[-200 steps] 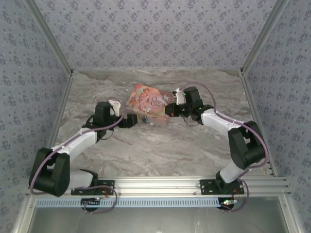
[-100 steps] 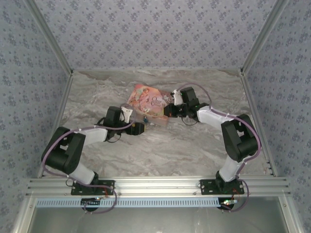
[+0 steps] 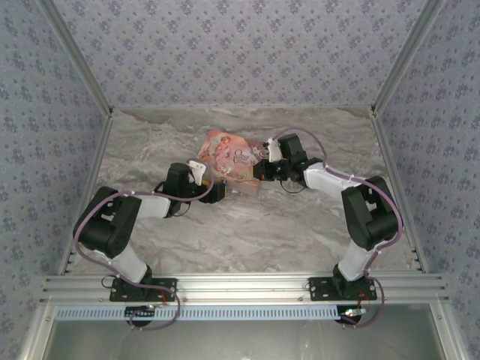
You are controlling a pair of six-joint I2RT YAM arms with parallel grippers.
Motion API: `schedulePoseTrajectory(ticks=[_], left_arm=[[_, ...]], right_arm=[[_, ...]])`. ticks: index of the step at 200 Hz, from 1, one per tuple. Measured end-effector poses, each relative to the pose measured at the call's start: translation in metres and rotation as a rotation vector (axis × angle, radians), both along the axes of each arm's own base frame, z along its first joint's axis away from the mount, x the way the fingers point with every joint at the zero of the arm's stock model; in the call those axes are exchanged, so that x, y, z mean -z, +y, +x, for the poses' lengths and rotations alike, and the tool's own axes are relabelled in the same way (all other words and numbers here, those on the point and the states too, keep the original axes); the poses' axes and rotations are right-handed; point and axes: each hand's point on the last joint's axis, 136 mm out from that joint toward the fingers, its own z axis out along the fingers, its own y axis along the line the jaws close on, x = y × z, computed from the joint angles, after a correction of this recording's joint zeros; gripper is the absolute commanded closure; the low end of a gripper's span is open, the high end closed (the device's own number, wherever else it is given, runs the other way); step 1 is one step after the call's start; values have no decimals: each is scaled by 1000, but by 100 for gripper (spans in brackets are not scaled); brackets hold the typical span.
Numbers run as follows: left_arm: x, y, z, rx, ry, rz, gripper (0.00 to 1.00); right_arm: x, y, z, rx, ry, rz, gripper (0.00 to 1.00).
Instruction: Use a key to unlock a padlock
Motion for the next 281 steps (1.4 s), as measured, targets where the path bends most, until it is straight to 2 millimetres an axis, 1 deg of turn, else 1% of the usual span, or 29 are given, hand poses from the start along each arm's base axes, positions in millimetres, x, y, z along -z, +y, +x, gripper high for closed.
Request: schedulePoseTrajectory(ticks=[17, 28, 64, 100, 162, 198, 239, 281], left_arm=[[-1, -3, 2, 6, -22, -3, 22], [-1, -6, 3, 11, -30, -8, 24], [15, -14, -1, 25, -15, 12, 24], [16, -22, -3, 30, -49, 45, 24], [18, -16, 4, -20, -83, 102, 24], [18, -14, 6, -37, -101, 128, 28], [8, -16, 7, -50, -136, 159, 30], [9, -16, 8, -59, -142, 193, 34]], right_arm=[[0, -1, 1, 3, 1, -4, 100], [0, -1, 1, 5, -2, -8, 100], [0, -1, 3, 10, -1, -26, 100], [0, 2, 4, 6, 1, -33, 100], [1, 3, 6, 4, 1, -33, 100], [1, 3, 6, 4, 1, -32, 100], [0, 4, 6, 3, 1, -31, 100], [0, 3, 6, 3, 1, -31, 100]])
